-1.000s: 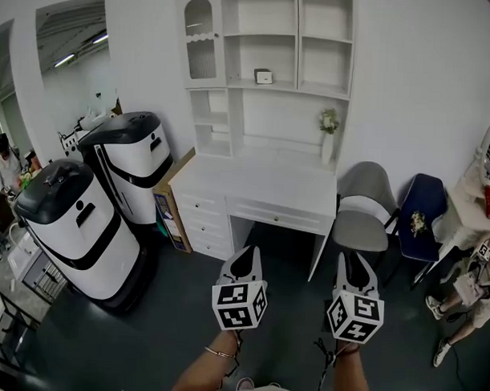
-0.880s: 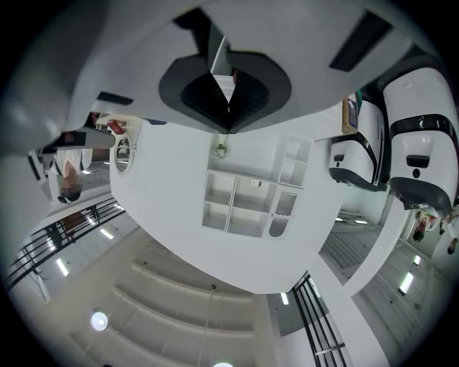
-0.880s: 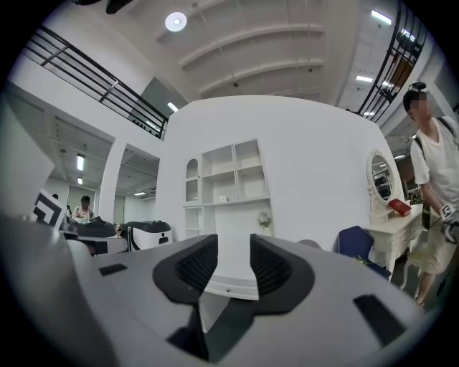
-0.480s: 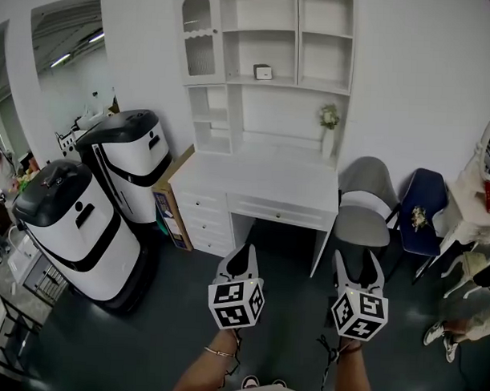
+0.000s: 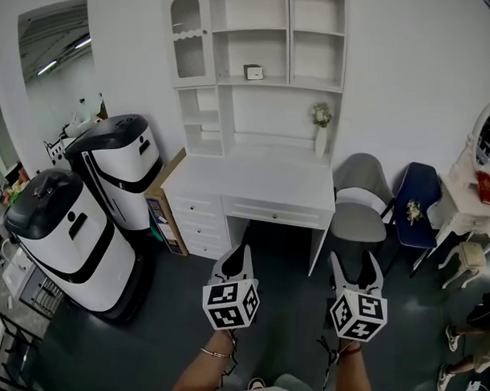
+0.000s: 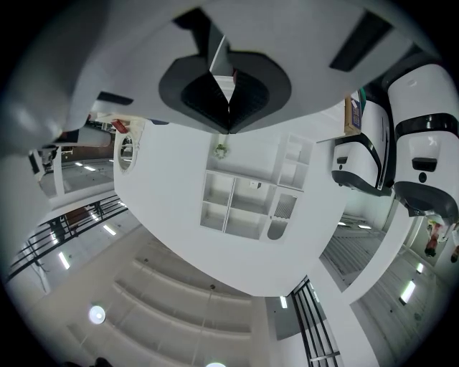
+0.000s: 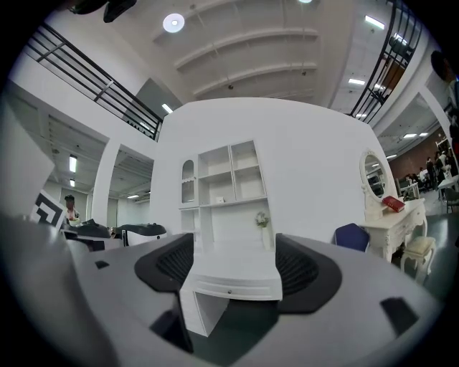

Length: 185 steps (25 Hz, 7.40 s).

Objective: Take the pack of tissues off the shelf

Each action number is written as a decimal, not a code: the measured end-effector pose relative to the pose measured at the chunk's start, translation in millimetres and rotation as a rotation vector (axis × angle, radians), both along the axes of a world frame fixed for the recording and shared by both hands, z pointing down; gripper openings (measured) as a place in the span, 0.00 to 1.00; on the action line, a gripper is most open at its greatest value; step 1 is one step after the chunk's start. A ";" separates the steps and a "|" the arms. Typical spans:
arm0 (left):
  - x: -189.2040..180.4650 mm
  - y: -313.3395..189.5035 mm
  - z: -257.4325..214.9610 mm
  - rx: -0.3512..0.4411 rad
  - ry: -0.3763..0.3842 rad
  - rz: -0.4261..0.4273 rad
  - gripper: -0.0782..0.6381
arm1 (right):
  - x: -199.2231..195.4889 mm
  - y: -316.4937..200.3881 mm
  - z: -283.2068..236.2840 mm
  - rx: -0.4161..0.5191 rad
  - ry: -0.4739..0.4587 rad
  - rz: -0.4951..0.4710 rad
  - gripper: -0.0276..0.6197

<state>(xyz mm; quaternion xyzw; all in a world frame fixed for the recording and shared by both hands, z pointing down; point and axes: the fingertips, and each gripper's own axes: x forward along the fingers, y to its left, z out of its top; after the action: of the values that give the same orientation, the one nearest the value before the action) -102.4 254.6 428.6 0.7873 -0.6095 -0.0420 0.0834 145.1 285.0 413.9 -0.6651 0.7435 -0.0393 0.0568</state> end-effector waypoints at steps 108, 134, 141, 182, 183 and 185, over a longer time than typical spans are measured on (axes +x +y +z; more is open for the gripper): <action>-44.4 -720.4 -20.2 -0.036 0.005 -0.352 0.13 | -53.6 -791.4 -30.1 -0.025 -0.001 -0.385 0.62; -139.3 -693.7 -122.1 0.081 -0.030 -0.457 0.13 | -182.4 -803.3 -184.9 0.198 0.031 -0.590 0.63; -169.4 -694.5 -156.1 0.126 -0.077 -0.483 0.13 | -198.8 -831.5 -218.1 0.215 0.080 -0.548 0.63; -243.3 -775.2 -203.4 0.152 -0.091 -0.467 0.13 | -269.9 -990.8 -254.8 -0.042 0.344 -0.251 0.68; -243.8 -776.0 -202.0 0.149 -0.090 -0.467 0.13 | -269.2 -993.5 -253.9 -0.049 0.344 -0.243 0.68; -244.5 -777.4 -199.7 0.145 -0.089 -0.467 0.13 | -267.2 -998.3 -253.6 -0.058 0.343 -0.227 0.69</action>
<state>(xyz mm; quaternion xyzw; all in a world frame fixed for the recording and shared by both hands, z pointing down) -346.9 -522.7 229.0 0.6300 -0.7734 -0.0692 -0.0120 -122.2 -713.3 160.3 -0.5752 0.8111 0.0472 -0.0945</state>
